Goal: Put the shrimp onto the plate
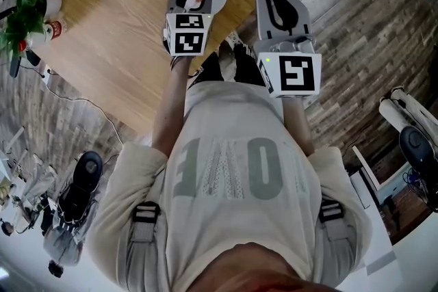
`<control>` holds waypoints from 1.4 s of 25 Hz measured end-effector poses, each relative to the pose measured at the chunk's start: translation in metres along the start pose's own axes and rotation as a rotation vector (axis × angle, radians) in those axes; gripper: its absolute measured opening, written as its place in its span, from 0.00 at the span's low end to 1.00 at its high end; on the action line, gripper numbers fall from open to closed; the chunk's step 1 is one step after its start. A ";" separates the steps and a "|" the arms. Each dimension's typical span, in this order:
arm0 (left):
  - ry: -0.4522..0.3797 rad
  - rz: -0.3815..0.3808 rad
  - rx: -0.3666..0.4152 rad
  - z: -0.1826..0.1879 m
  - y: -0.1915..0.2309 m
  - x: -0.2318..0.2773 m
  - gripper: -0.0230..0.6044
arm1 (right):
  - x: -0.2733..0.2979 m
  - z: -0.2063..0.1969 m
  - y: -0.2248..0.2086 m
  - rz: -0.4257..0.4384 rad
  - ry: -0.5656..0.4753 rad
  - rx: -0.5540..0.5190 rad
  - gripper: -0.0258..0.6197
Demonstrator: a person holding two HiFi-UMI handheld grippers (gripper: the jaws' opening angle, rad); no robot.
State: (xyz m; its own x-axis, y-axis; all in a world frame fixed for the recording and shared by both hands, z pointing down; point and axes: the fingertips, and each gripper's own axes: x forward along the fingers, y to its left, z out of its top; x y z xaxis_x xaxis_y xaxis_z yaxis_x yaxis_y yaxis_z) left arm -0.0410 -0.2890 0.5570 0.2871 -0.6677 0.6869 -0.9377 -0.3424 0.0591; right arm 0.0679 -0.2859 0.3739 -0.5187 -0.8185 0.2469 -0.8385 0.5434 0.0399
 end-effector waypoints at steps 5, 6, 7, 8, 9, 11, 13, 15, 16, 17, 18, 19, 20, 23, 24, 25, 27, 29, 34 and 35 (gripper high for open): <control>-0.094 0.039 -0.035 0.026 0.012 -0.022 0.29 | 0.001 0.009 0.007 0.023 -0.022 -0.017 0.07; -0.118 0.051 -0.039 0.033 0.015 -0.028 0.28 | 0.001 0.011 0.008 0.027 -0.027 -0.021 0.07; -0.141 0.062 -0.041 0.040 0.018 -0.034 0.26 | 0.000 0.013 0.010 0.031 -0.032 -0.025 0.07; -0.165 0.074 -0.044 0.046 0.021 -0.041 0.24 | 0.000 0.015 0.012 0.035 -0.037 -0.029 0.07; -0.190 0.084 -0.047 0.053 0.024 -0.048 0.23 | 0.000 0.018 0.014 0.039 -0.044 -0.033 0.07; -0.240 0.106 -0.055 0.067 0.029 -0.062 0.20 | 0.000 0.024 0.017 0.050 -0.061 -0.043 0.07; -0.293 0.131 -0.063 0.080 0.035 -0.076 0.16 | 0.000 0.031 0.020 0.061 -0.078 -0.055 0.07; -0.342 0.158 -0.066 0.092 0.040 -0.093 0.13 | 0.001 0.038 0.022 0.072 -0.093 -0.067 0.07; -0.365 0.171 -0.066 0.098 0.042 -0.101 0.12 | 0.001 0.042 0.024 0.077 -0.101 -0.072 0.07; -0.389 0.183 -0.065 0.103 0.044 -0.109 0.11 | 0.001 0.045 0.026 0.082 -0.109 -0.076 0.07; -0.414 0.195 -0.064 0.109 0.046 -0.117 0.10 | 0.001 0.048 0.028 0.088 -0.118 -0.080 0.07; -0.438 0.207 -0.063 0.114 0.048 -0.125 0.09 | 0.002 0.051 0.030 0.093 -0.126 -0.084 0.07; -0.460 0.218 -0.061 0.119 0.051 -0.133 0.09 | 0.002 0.054 0.032 0.099 -0.134 -0.088 0.07; -0.529 0.255 -0.054 0.134 0.056 -0.158 0.05 | 0.003 0.064 0.038 0.116 -0.160 -0.099 0.07; -0.560 0.268 -0.049 0.139 0.057 -0.168 0.05 | 0.004 0.068 0.040 0.122 -0.171 -0.101 0.07; -0.598 0.280 -0.044 0.146 0.058 -0.179 0.05 | 0.004 0.071 0.042 0.128 -0.181 -0.104 0.07; -0.700 0.304 -0.029 0.160 0.057 -0.204 0.05 | 0.004 0.078 0.046 0.138 -0.200 -0.108 0.07; -0.814 0.338 -0.013 0.173 0.056 -0.232 0.05 | 0.005 0.084 0.050 0.148 -0.217 -0.110 0.07; -1.023 0.417 0.029 0.192 0.054 -0.292 0.05 | 0.006 0.100 0.063 0.173 -0.263 -0.110 0.07; -1.047 0.430 0.039 0.195 0.054 -0.300 0.05 | 0.006 0.104 0.064 0.177 -0.271 -0.104 0.07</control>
State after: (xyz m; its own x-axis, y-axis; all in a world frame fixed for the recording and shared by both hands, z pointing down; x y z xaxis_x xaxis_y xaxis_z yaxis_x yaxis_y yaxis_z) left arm -0.1395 -0.2356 0.2131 -0.0180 -0.9536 -0.3007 -0.9967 0.0410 -0.0703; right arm -0.0065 -0.2749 0.2774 -0.6917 -0.7221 -0.0071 -0.7174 0.6860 0.1215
